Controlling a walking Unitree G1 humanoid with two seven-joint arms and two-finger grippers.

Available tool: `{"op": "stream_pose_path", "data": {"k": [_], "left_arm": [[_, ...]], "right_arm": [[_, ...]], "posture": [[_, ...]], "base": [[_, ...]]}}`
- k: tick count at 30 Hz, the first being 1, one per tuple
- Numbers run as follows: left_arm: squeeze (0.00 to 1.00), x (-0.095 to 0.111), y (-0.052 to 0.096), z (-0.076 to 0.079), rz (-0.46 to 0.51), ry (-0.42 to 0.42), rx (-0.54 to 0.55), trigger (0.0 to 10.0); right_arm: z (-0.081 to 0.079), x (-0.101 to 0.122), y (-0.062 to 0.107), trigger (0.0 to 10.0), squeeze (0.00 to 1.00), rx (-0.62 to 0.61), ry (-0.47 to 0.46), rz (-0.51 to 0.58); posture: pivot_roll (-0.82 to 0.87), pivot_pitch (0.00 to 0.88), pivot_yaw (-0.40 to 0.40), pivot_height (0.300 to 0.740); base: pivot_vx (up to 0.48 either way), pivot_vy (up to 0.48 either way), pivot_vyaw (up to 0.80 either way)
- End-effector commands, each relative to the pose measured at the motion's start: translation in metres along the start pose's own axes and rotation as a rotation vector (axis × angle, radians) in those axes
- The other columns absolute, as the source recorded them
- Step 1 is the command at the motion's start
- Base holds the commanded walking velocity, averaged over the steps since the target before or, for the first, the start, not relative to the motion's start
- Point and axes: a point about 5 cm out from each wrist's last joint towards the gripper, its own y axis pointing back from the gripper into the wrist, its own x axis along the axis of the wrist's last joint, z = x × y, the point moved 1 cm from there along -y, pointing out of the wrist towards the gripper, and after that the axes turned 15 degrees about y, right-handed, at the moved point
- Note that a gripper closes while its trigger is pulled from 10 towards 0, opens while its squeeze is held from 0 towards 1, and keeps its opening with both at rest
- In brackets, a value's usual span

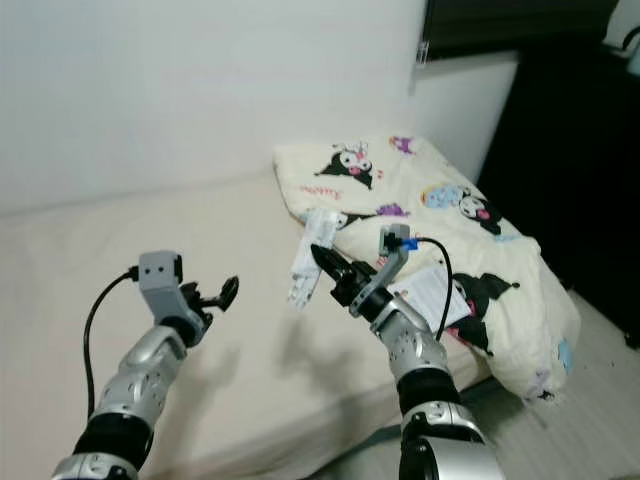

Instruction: Clean up the room

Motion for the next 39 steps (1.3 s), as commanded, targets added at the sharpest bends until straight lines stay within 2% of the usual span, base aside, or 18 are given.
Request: {"op": "stream_pose_path", "data": {"k": [1, 2, 6, 9, 12, 13, 16, 17, 18, 22, 26, 31, 32, 39], "left_arm": [[0.0, -0.012, 0.007, -0.018, -0.043, -0.021, 0.064, 10.0], [0.0, -0.024, 0.014, -0.033, -0.084, -0.036, 0.119, 10.0], [0.0, -0.03, 0.017, -0.041, -0.107, -0.042, 0.148, 10.0], [0.0, -0.041, 0.026, -0.054, -0.147, -0.036, 0.193, 10.0], [0.0, -0.054, 0.036, -0.065, -0.192, -0.033, 0.221, 10.0], [0.0, -0.056, 0.038, -0.067, -0.2, -0.042, 0.219, 10.0], [0.0, -0.057, 0.039, -0.068, -0.202, -0.056, 0.214, 10.0], [0.0, -0.058, 0.039, -0.067, -0.205, -0.056, 0.209, 10.0], [0.0, -0.061, 0.037, -0.061, -0.212, -0.061, 0.187, 10.0], [0.0, -0.063, 0.035, -0.055, -0.213, -0.067, 0.158, 10.0], [0.0, -0.062, 0.025, -0.033, -0.191, -0.075, 0.073, 10.0], [0.0, -0.059, 0.021, -0.025, -0.174, -0.067, 0.041, 10.0], [0.0, -0.056, 0.017, -0.018, -0.157, -0.06, 0.019, 10.0], [0.0, -0.05, 0.012, -0.008, -0.131, -0.045, -0.021, 10.0]], "right_arm": [[0.003, -0.008, 0.005, 0.0, 0.0, -0.028, -0.003, -0.028], [0.005, -0.01, 0.007, 0.0, 0.0, -0.043, -0.003, -0.034], [0.006, -0.011, 0.008, 0.0, 0.0, -0.049, -0.003, -0.04], [0.013, -0.02, 0.016, 0.0, 0.0, -0.102, -0.007, -0.081], [0.026, -0.035, 0.031, 0.0, 0.0, -0.24, -0.002, -0.166], [0.029, -0.038, 0.035, 2.9, 0.0, -0.276, 0.002, -0.189], [0.031, -0.041, 0.037, 2.9, 0.0, -0.303, 0.006, -0.206], [0.032, -0.043, 0.038, 10.0, 0.0, -0.309, -0.001, -0.209], [0.032, -0.043, 0.04, 10.0, 0.0, -0.322, -0.013, -0.192], [0.032, -0.043, 0.04, 10.0, 0.0, -0.328, -0.026, -0.174], [0.035, -0.039, 0.04, 10.0, 0.0, -0.338, -0.001, -0.152], [0.034, -0.036, 0.039, 10.0, 0.0, -0.308, 0.018, -0.148], [0.036, -0.033, 0.039, 10.0, 0.0, -0.325, 0.011, -0.132], [0.04, -0.032, 0.039, 10.0, 0.0, -0.363, 0.002, -0.123]], "posture": [[-0.1, 0.0, -0.017, 0.724], [-0.1, 0.0, -0.016, 0.734], [-0.1, 0.0, -0.016, 0.74], [-0.1, 0.0, -0.018, 0.74], [-0.1, 0.0, -0.015, 0.74], [-0.1, 0.0, -0.015, 0.74], [-0.1, 0.0, -0.015, 0.74], [-0.1, 0.0, -0.011, 0.74], [-0.1, 0.0, -0.008, 0.74], [-0.1, 0.0, -0.008, 0.74], [-0.1, 0.0, -0.007, 0.74], [-0.1, 0.0, -0.009, 0.74], [-0.1, 0.0, -0.008, 0.74], [-0.1, 0.0, -0.007, 0.74]], "base": [[0.0, 0.0, 0.0], [0.0, 0.0, 0.0], [0.0, 0.0, 0.0], [0.0, 0.0, 0.0], [0.0, 0.0, 0.0], [0.0, 0.0, 0.0], [0.0, 0.0, 0.0], [0.0, -0.255, 0.0], [0.0, -0.48, 0.0], [0.0, -0.48, 0.0], [0.0, -0.48, 0.1], [0.0, -0.48, 0.69], [0.0, -0.48, 0.76], [0.0, -0.48, 0.64]]}}
